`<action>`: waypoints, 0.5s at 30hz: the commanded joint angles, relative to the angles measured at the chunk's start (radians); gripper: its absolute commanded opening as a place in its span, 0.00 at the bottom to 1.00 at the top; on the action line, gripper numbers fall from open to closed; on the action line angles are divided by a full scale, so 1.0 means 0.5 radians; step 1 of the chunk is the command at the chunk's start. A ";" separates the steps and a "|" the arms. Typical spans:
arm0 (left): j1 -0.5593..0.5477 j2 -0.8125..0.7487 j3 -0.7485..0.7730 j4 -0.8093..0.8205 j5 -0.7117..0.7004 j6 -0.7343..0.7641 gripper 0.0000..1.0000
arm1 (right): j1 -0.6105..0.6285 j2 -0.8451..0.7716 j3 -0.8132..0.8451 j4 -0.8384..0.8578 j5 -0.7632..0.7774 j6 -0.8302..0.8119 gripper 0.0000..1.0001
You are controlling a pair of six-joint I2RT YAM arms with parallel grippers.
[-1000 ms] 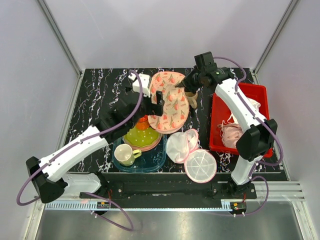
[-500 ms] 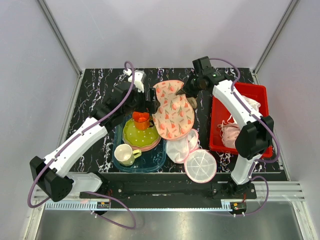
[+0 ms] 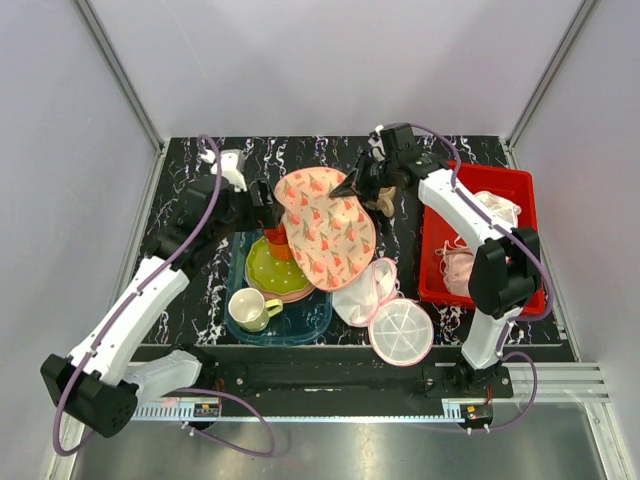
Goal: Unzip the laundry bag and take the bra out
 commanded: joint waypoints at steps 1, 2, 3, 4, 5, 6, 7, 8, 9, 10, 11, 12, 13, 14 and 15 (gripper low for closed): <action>0.071 -0.069 0.045 0.009 -0.152 0.030 0.99 | 0.131 0.076 0.002 0.469 -0.242 0.147 0.06; 0.080 -0.060 0.060 -0.004 -0.165 0.030 0.99 | 0.144 0.119 -0.013 0.509 -0.267 0.153 0.30; 0.083 -0.036 0.072 -0.016 -0.153 0.027 0.99 | 0.159 0.144 -0.007 0.513 -0.252 0.132 0.44; 0.083 -0.026 0.094 -0.031 -0.134 0.027 0.99 | 0.165 0.165 0.002 0.455 -0.233 0.105 0.56; 0.083 -0.017 0.103 -0.038 -0.098 0.018 0.99 | 0.162 0.190 0.008 0.415 -0.157 0.056 0.77; 0.083 -0.002 0.115 -0.047 -0.085 0.018 0.99 | 0.159 0.190 0.008 0.366 -0.099 0.022 0.84; 0.083 0.004 0.131 -0.062 -0.079 0.018 0.99 | 0.153 0.178 0.008 0.284 -0.037 -0.012 0.88; 0.083 0.007 0.131 -0.071 -0.082 0.021 0.99 | 0.138 0.129 -0.004 0.268 0.073 -0.058 0.92; 0.083 0.010 0.137 -0.081 -0.091 0.021 0.99 | 0.125 0.095 -0.043 0.258 0.131 -0.073 0.95; 0.080 0.010 0.134 -0.084 -0.094 0.024 0.99 | 0.119 0.055 -0.068 0.249 0.190 -0.089 0.96; 0.083 0.010 0.128 -0.087 -0.103 0.021 0.99 | 0.107 -0.027 -0.096 0.249 0.303 -0.134 0.96; 0.083 0.007 0.125 -0.087 -0.100 0.021 0.99 | 0.092 -0.070 -0.157 0.243 0.361 -0.159 0.95; 0.083 0.001 0.122 -0.087 -0.094 0.015 0.99 | 0.085 -0.110 -0.191 0.237 0.414 -0.181 0.94; 0.083 -0.002 0.119 -0.090 -0.088 0.005 0.99 | 0.082 -0.196 -0.276 0.237 0.484 -0.211 0.93; 0.083 -0.008 0.119 -0.090 -0.082 -0.001 0.99 | 0.079 -0.239 -0.322 0.237 0.518 -0.221 0.92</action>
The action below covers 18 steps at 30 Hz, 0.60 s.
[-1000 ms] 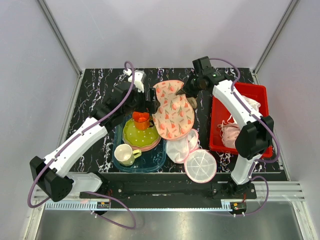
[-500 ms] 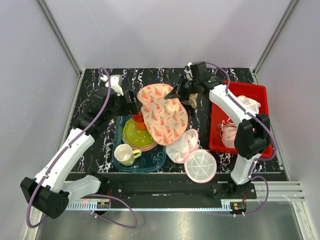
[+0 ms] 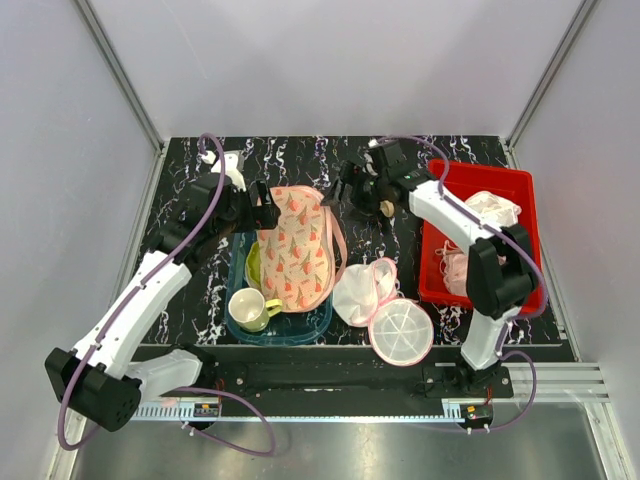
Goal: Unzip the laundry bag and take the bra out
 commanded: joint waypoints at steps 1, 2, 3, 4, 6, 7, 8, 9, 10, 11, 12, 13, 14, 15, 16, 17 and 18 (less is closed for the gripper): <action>0.008 -0.035 0.084 0.021 0.004 -0.012 0.99 | -0.035 -0.362 -0.195 -0.001 0.328 -0.144 0.89; 0.008 -0.044 0.084 0.021 0.004 -0.018 0.99 | -0.035 -0.460 -0.250 0.017 0.344 -0.147 0.88; 0.008 -0.047 0.080 0.018 0.004 -0.018 0.99 | -0.032 -0.509 -0.376 0.035 0.344 -0.141 0.87; 0.008 -0.050 0.077 0.021 0.004 -0.021 0.99 | -0.032 -0.558 -0.444 0.102 0.344 -0.125 0.84; 0.008 -0.044 0.068 0.021 0.016 -0.034 0.99 | -0.032 -0.724 -0.639 0.189 0.317 -0.104 0.82; 0.005 -0.035 0.068 0.021 0.026 -0.037 0.99 | -0.032 -0.776 -0.698 0.280 0.307 -0.095 0.81; -0.001 -0.010 0.074 0.015 0.068 -0.070 0.99 | -0.032 -0.862 -0.790 0.318 0.286 -0.070 0.80; -0.016 0.014 0.083 0.009 0.105 -0.086 0.98 | -0.032 -0.887 -0.824 0.339 0.280 -0.067 0.79; -0.089 0.036 0.105 0.011 0.118 -0.101 0.97 | -0.032 -0.918 -0.846 0.364 0.270 -0.061 0.79; -0.157 0.060 0.123 0.002 0.097 -0.119 0.95 | -0.032 -0.927 -0.864 0.358 0.286 -0.058 0.78; -0.246 0.124 0.151 -0.010 0.036 -0.126 0.95 | -0.032 -0.927 -0.874 0.355 0.301 -0.061 0.78; -0.426 0.158 0.212 -0.056 -0.044 -0.138 0.95 | -0.032 -0.936 -0.883 0.349 0.316 -0.061 0.78; -0.500 0.201 0.252 -0.080 -0.175 -0.165 0.95 | -0.041 -0.945 -0.901 0.342 0.356 -0.052 0.78; -0.568 0.274 0.283 -0.111 -0.222 -0.184 0.95 | -0.047 -0.955 -0.914 0.336 0.368 -0.052 0.78; -0.666 0.318 0.313 -0.163 -0.268 -0.199 0.95 | -0.057 -0.979 -0.926 0.321 0.384 -0.049 0.79; -0.709 0.349 0.362 -0.185 -0.363 -0.236 0.95 | -0.084 -0.998 -0.956 0.309 0.411 -0.046 0.79; -0.749 0.382 0.378 -0.203 -0.412 -0.251 0.92 | -0.099 -1.019 -0.975 0.300 0.430 -0.046 0.80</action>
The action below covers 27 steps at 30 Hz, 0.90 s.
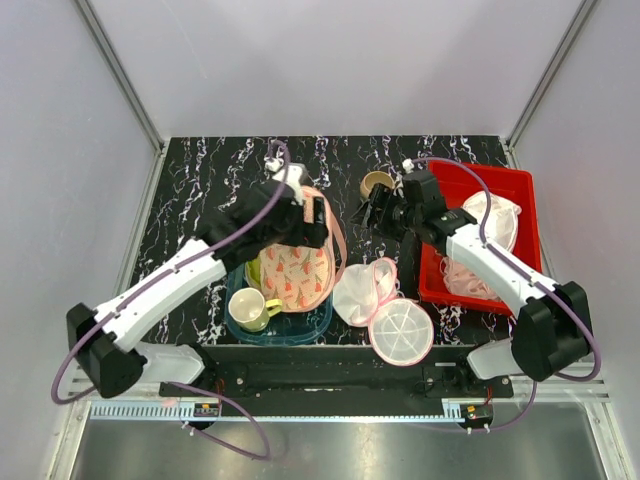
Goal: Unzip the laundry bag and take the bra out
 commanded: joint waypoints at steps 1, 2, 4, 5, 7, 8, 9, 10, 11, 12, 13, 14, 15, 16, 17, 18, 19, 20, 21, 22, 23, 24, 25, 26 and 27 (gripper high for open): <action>-0.255 0.180 0.191 -0.147 -0.342 -0.132 0.91 | -0.065 -0.172 -0.086 0.026 0.146 0.009 0.81; -0.286 0.211 0.228 -0.165 -0.406 -0.162 0.91 | -0.084 -0.203 -0.129 0.010 0.186 0.006 0.82; -0.372 0.312 0.259 -0.217 -0.480 -0.196 0.89 | -0.148 -0.301 -0.175 -0.033 0.223 0.000 0.84; -0.393 0.340 0.268 -0.221 -0.553 -0.221 0.88 | -0.166 -0.335 -0.221 -0.048 0.247 0.000 0.86; -0.427 0.401 0.274 -0.239 -0.627 -0.242 0.85 | -0.222 -0.433 -0.264 -0.082 0.260 0.000 0.87; -0.427 0.423 0.274 -0.236 -0.661 -0.245 0.85 | -0.237 -0.464 -0.301 -0.097 0.260 0.003 0.87; -0.427 0.444 0.286 -0.251 -0.667 -0.251 0.84 | -0.246 -0.488 -0.316 -0.103 0.260 0.003 0.87; -0.433 0.466 0.299 -0.251 -0.670 -0.252 0.83 | -0.252 -0.528 -0.329 -0.122 0.263 0.006 0.88; -0.440 0.512 0.308 -0.251 -0.680 -0.245 0.82 | -0.253 -0.541 -0.344 -0.128 0.263 0.012 0.88; -0.449 0.542 0.338 -0.251 -0.698 -0.242 0.81 | -0.256 -0.553 -0.353 -0.134 0.254 0.012 0.88; -0.461 0.573 0.357 -0.251 -0.713 -0.233 0.79 | -0.256 -0.556 -0.362 -0.137 0.244 0.016 0.88; -0.464 0.598 0.375 -0.257 -0.762 -0.224 0.73 | -0.256 -0.556 -0.366 -0.134 0.235 0.016 0.88; -0.467 0.637 0.397 -0.282 -0.799 -0.230 0.71 | -0.256 -0.550 -0.369 -0.137 0.226 0.016 0.88; -0.467 0.647 0.418 -0.291 -0.824 -0.233 0.70 | -0.256 -0.535 -0.369 -0.125 0.196 0.016 0.88; -0.467 0.656 0.418 -0.288 -0.869 -0.233 0.68 | -0.256 -0.522 -0.372 -0.116 0.165 0.006 0.88; -0.467 0.668 0.424 -0.288 -0.879 -0.233 0.63 | -0.253 -0.501 -0.372 -0.094 0.119 -0.003 0.87; -0.467 0.681 0.430 -0.288 -0.891 -0.221 0.60 | -0.253 -0.449 -0.378 -0.027 -0.030 -0.012 0.86; -0.467 0.693 0.437 -0.285 -0.894 -0.206 0.55 | -0.250 -0.412 -0.390 0.016 -0.114 -0.009 0.85; -0.464 0.720 0.446 -0.285 -0.891 -0.199 0.45 | -0.249 -0.369 -0.396 0.053 -0.194 0.000 0.84; -0.461 0.736 0.455 -0.291 -0.891 -0.178 0.38 | -0.243 -0.287 -0.399 0.129 -0.319 0.018 0.83; -0.458 0.739 0.476 -0.294 -0.879 -0.163 0.32 | -0.225 -0.250 -0.393 0.154 -0.344 0.022 0.83; -0.455 0.745 0.486 -0.297 -0.876 -0.156 0.18 | -0.216 -0.213 -0.387 0.182 -0.357 0.019 0.83; -0.455 0.724 0.489 -0.294 -0.891 -0.153 0.13 | -0.204 -0.155 -0.366 0.197 -0.375 0.013 0.84; -0.452 0.703 0.480 -0.285 -0.888 -0.144 0.09 | -0.194 -0.127 -0.353 0.215 -0.381 0.012 0.85; -0.434 0.684 0.474 -0.282 -0.882 -0.138 0.00 | -0.170 -0.102 -0.344 0.261 -0.388 0.016 0.87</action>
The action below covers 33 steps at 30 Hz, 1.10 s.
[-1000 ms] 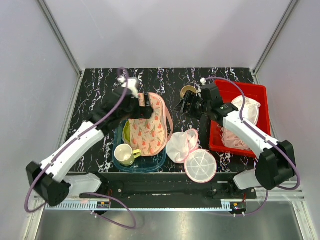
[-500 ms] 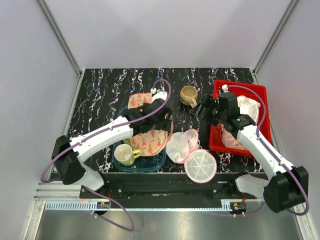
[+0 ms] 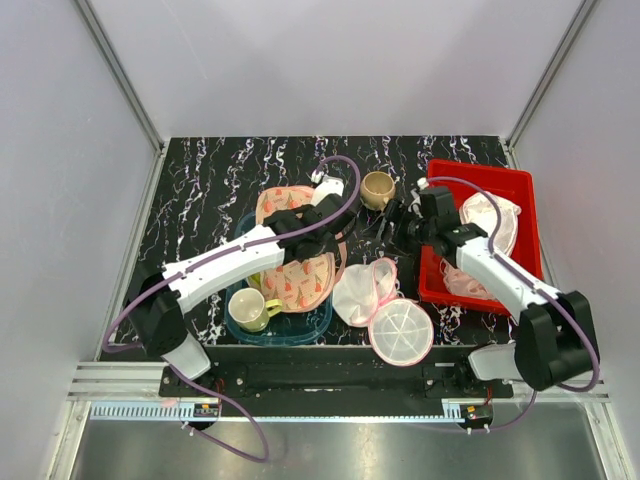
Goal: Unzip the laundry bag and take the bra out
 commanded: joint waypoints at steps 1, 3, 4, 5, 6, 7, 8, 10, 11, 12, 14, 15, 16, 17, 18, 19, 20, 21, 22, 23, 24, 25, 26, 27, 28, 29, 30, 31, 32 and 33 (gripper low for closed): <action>0.037 -0.092 0.084 0.037 -0.043 0.052 0.00 | 0.068 0.151 0.064 0.230 -0.200 0.011 0.87; 0.083 -0.132 0.063 0.064 0.015 0.067 0.00 | 0.105 0.234 0.101 0.282 -0.209 0.017 0.88; 0.095 -0.166 0.060 0.065 0.058 0.073 0.00 | 0.120 0.262 0.138 0.292 -0.209 0.020 0.88; 0.111 -0.178 0.057 0.068 0.080 0.073 0.00 | 0.136 0.286 0.153 0.307 -0.212 0.017 0.88; 0.123 -0.187 0.054 0.068 0.098 0.073 0.00 | 0.157 0.335 0.168 0.322 -0.221 0.017 0.87; 0.123 -0.203 0.057 0.068 0.135 0.077 0.00 | 0.163 0.354 0.187 0.341 -0.249 0.020 0.86; 0.126 -0.206 0.060 0.068 0.156 0.074 0.02 | 0.173 0.366 0.190 0.353 -0.267 0.020 0.85; 0.123 -0.212 0.060 0.077 0.263 0.067 0.30 | 0.185 0.394 0.190 0.372 -0.301 0.014 0.84; 0.120 -0.212 0.063 0.107 0.301 0.070 0.35 | 0.185 0.391 0.181 0.384 -0.301 0.017 0.84; 0.087 -0.209 0.048 0.132 0.310 0.067 0.39 | 0.188 0.376 0.169 0.381 -0.277 0.020 0.84; 0.038 -0.172 0.048 0.169 0.234 0.095 0.58 | 0.182 0.351 0.120 0.384 -0.249 0.035 0.84; 0.007 -0.145 0.057 0.163 0.215 0.104 0.62 | 0.182 0.327 0.101 0.384 -0.258 0.054 0.85; 0.007 -0.120 0.078 0.145 0.188 0.113 0.64 | 0.182 0.311 0.062 0.387 -0.261 0.069 0.85; 0.010 -0.099 0.084 0.102 0.160 0.110 0.66 | 0.182 0.293 0.040 0.387 -0.261 0.085 0.86; 0.007 -0.053 0.090 0.083 0.129 0.113 0.66 | 0.182 0.253 0.018 0.381 -0.249 0.097 0.86; 0.007 -0.037 0.084 0.062 0.053 0.116 0.66 | 0.182 0.232 -0.027 0.384 -0.237 0.103 0.86; 0.007 -0.025 0.075 0.058 0.034 0.119 0.65 | 0.182 0.207 -0.046 0.384 -0.222 0.106 0.86; 0.004 -0.016 0.066 0.055 0.016 0.123 0.63 | 0.182 0.164 -0.064 0.375 -0.197 0.106 0.84; 0.000 0.009 0.063 0.055 -0.015 0.126 0.62 | 0.182 0.143 -0.092 0.366 -0.185 0.109 0.85; -0.003 0.021 0.048 0.055 -0.027 0.123 0.61 | 0.182 0.121 -0.098 0.353 -0.172 0.103 0.85; -0.006 0.033 0.045 0.049 -0.040 0.120 0.58 | 0.182 0.081 -0.107 0.335 -0.163 0.103 0.85; -0.006 0.058 0.044 0.046 -0.046 0.119 0.57 | 0.182 0.063 -0.126 0.332 -0.145 0.106 0.85; -0.009 0.067 0.044 0.043 -0.055 0.119 0.56 | 0.182 0.038 -0.135 0.326 -0.133 0.109 0.84; -0.006 0.076 0.051 0.040 -0.070 0.116 0.52 | 0.182 -0.001 -0.144 0.323 -0.108 0.115 0.84; -0.006 0.086 0.060 0.037 -0.095 0.116 0.47 | 0.182 -0.014 -0.156 0.319 -0.102 0.112 0.84; -0.006 0.086 0.069 0.034 -0.101 0.122 0.42 | 0.182 -0.020 -0.157 0.319 -0.099 0.109 0.84; -0.006 0.080 0.093 0.031 -0.110 0.141 0.31 | 0.182 -0.017 -0.151 0.319 -0.108 0.109 0.84; -0.006 0.077 0.109 0.031 -0.098 0.159 0.00 | 0.182 -0.008 -0.141 0.319 -0.120 0.103 0.84; -0.006 0.064 0.139 0.010 -0.068 0.181 0.00 | 0.182 0.004 -0.138 0.341 -0.138 0.103 0.84; -0.006 0.049 0.200 -0.009 -0.028 0.211 0.00 | 0.185 0.044 -0.129 0.371 -0.224 0.124 0.84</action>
